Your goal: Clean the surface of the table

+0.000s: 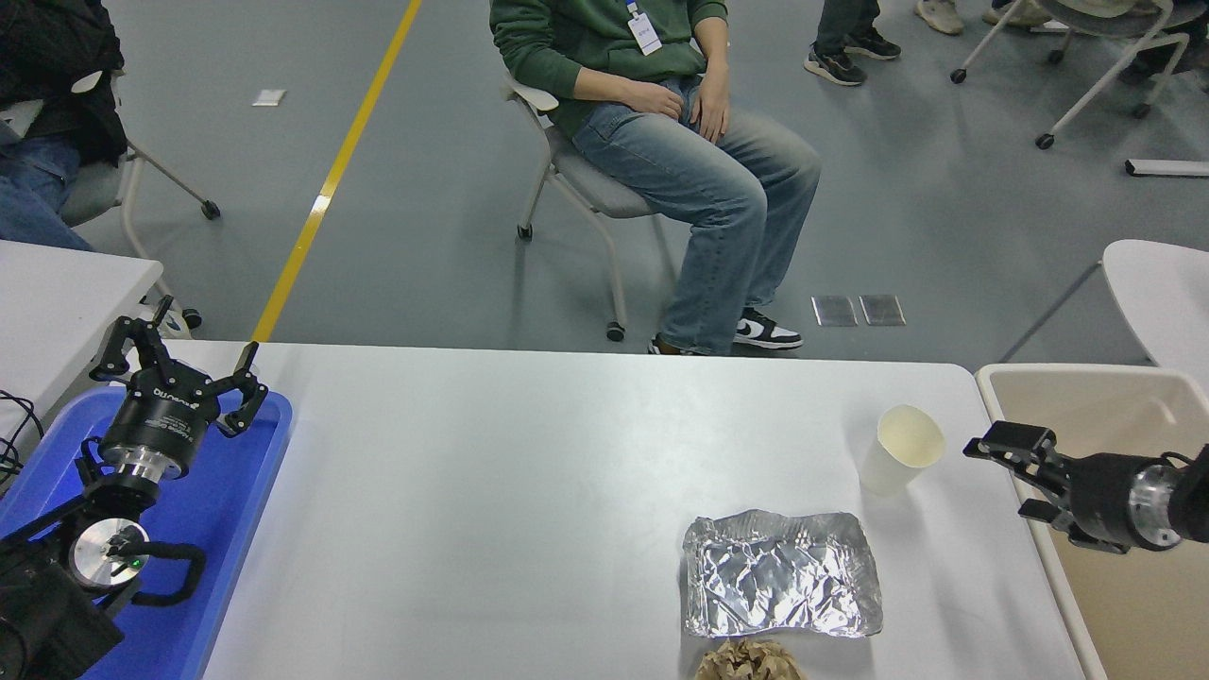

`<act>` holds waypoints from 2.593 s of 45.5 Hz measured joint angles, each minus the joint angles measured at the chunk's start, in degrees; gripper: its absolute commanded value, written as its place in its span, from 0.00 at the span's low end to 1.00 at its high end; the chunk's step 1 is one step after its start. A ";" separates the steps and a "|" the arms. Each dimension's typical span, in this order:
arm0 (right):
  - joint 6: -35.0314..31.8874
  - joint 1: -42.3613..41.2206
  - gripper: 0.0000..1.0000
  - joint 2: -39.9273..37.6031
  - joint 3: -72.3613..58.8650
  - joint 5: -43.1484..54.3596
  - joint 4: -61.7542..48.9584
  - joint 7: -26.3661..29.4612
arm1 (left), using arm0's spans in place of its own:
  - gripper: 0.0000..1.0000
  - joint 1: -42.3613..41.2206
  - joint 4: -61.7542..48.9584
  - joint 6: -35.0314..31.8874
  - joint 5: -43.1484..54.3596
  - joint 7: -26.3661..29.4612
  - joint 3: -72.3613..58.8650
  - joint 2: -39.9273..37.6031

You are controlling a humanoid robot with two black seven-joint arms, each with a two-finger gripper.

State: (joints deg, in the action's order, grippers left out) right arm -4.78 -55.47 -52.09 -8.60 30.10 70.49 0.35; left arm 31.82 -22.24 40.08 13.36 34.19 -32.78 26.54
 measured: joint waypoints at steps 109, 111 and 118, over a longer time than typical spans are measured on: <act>-9.29 -13.59 0.00 -12.17 -5.66 5.32 5.03 4.89 | 1.00 0.00 0.00 0.00 0.00 0.00 0.00 0.00; -10.20 -14.11 0.00 -13.90 -5.57 5.80 5.67 4.90 | 1.00 0.00 0.00 0.00 0.01 0.00 0.00 0.00; -15.01 -16.43 0.00 -20.77 -4.76 7.06 7.44 4.86 | 1.00 0.00 0.01 0.00 0.00 0.00 0.00 0.00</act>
State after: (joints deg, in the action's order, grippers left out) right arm -19.80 -71.90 -72.86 -13.37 37.16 77.94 5.21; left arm 31.82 -22.23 40.08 13.36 34.19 -32.78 26.54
